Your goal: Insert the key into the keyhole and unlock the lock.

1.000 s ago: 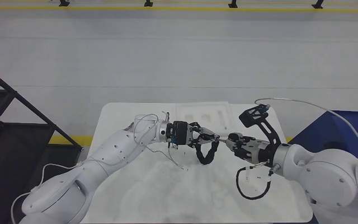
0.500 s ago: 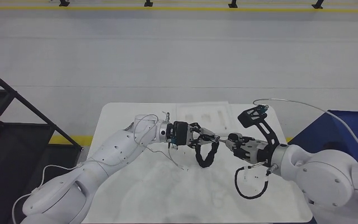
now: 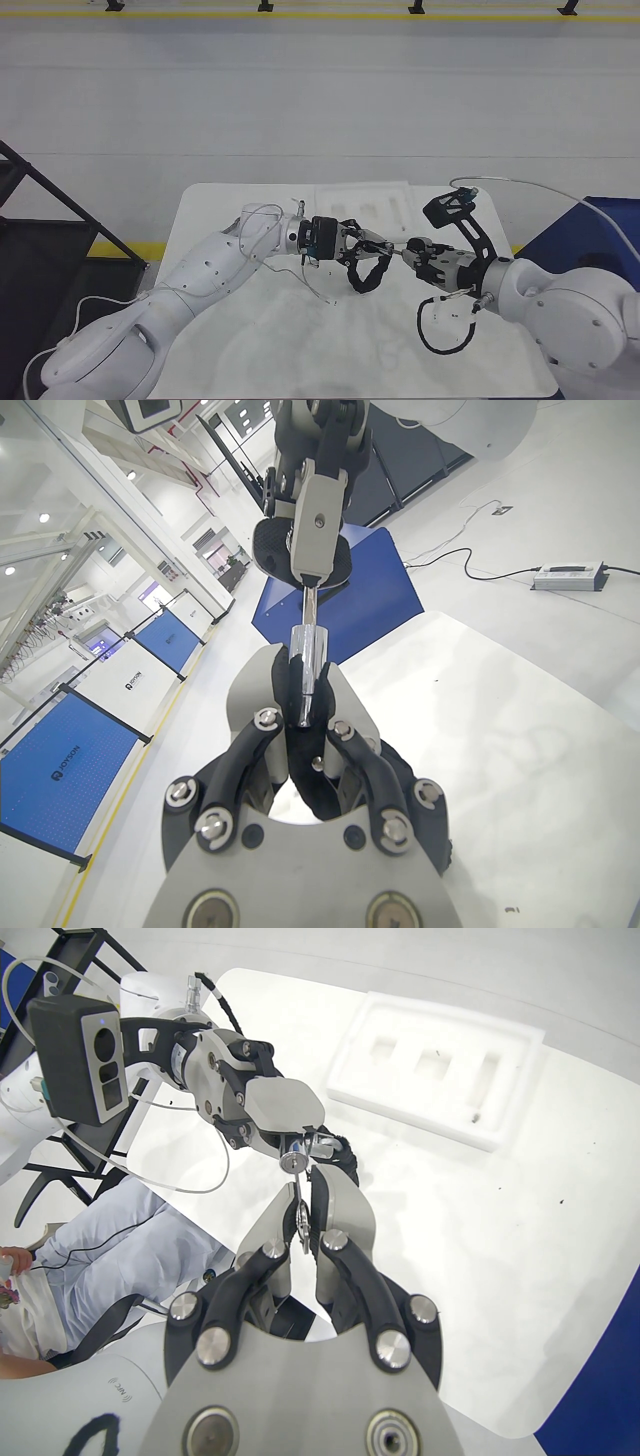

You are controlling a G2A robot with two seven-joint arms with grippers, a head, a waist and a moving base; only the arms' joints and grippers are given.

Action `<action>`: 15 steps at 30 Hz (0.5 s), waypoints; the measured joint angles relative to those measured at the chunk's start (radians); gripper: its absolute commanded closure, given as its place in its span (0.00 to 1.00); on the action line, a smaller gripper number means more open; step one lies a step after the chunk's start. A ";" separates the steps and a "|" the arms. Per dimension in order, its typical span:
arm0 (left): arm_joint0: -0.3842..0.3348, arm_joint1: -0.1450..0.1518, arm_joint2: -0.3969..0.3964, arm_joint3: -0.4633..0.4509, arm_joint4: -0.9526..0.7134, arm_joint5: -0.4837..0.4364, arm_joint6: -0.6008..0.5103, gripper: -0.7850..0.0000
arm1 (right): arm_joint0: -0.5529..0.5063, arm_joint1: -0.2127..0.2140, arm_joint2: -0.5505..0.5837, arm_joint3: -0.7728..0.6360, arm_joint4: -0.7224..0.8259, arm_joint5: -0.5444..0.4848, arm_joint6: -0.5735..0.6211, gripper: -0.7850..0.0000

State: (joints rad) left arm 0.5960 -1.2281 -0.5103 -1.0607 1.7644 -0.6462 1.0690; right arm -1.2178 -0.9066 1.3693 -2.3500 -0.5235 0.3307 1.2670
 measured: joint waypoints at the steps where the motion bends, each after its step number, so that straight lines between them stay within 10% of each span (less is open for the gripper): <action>1: 0.001 0.000 -0.002 -0.002 -0.002 -0.004 -0.003 1.00 | 0.000 0.000 -0.001 0.000 -0.001 0.001 0.000 1.00; 15: 0.017 -0.003 -0.024 -0.026 -0.011 -0.038 -0.022 1.00 | 0.008 0.001 -0.016 0.001 -0.002 0.011 -0.014 1.00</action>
State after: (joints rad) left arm 0.6135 -1.2313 -0.5340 -1.0863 1.7530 -0.6843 1.0466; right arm -1.2097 -0.9060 1.3529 -2.3494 -0.5256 0.3415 1.2532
